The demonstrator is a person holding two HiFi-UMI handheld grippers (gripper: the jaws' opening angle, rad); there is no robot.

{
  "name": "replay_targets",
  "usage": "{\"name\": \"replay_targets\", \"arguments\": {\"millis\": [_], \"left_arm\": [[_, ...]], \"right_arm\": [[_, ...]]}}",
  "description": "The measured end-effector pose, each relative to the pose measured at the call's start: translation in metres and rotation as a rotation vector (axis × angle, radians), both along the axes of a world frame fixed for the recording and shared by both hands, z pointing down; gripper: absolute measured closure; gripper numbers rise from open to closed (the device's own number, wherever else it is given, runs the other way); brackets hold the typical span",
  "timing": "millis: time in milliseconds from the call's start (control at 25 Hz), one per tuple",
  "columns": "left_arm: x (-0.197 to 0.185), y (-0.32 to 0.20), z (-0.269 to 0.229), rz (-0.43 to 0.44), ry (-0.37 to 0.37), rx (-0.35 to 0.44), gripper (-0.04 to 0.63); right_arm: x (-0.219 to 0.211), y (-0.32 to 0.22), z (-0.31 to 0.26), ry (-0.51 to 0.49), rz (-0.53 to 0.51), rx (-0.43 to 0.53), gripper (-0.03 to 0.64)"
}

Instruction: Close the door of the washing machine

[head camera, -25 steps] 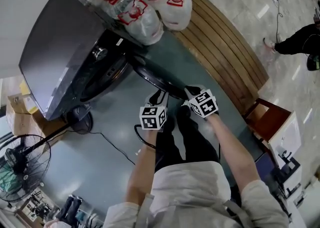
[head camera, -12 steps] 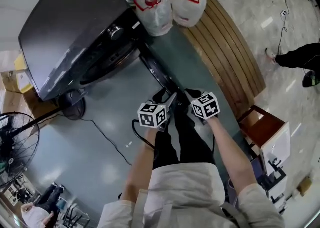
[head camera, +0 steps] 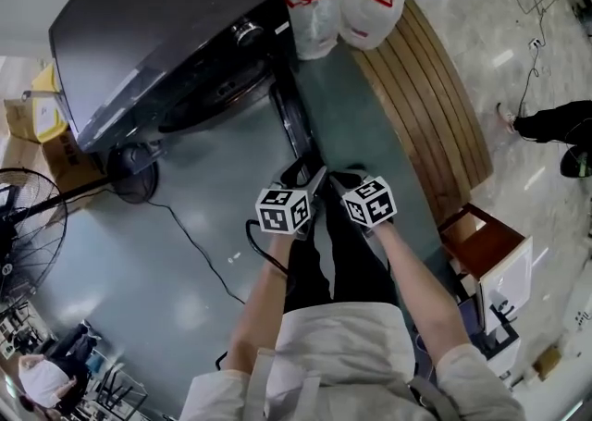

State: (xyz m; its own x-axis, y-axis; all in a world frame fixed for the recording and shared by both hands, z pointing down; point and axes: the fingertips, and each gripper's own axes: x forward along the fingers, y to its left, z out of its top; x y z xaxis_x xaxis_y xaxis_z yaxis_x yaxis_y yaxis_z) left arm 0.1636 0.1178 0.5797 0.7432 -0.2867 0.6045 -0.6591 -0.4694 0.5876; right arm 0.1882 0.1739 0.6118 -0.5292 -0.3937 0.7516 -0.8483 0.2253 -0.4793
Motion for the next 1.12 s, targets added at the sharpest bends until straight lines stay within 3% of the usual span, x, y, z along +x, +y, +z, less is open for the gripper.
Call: {"name": "replay_targets", "arguments": {"millis": [440, 800, 1120], "left_arm": [[-0.049, -0.011, 0.001, -0.069, -0.045, 0.029, 0.316], [-0.101, -0.033, 0.001, -0.120, -0.072, 0.103, 0.317], [-0.137, -0.056, 0.002, -0.111, -0.108, 0.162, 0.316]], "right_arm": [[-0.067, -0.005, -0.001, -0.071, 0.013, 0.007, 0.618], [-0.130, -0.027, -0.001, -0.130, -0.010, 0.015, 0.618], [-0.172, -0.055, -0.001, -0.210, 0.027, 0.045, 0.618]]}}
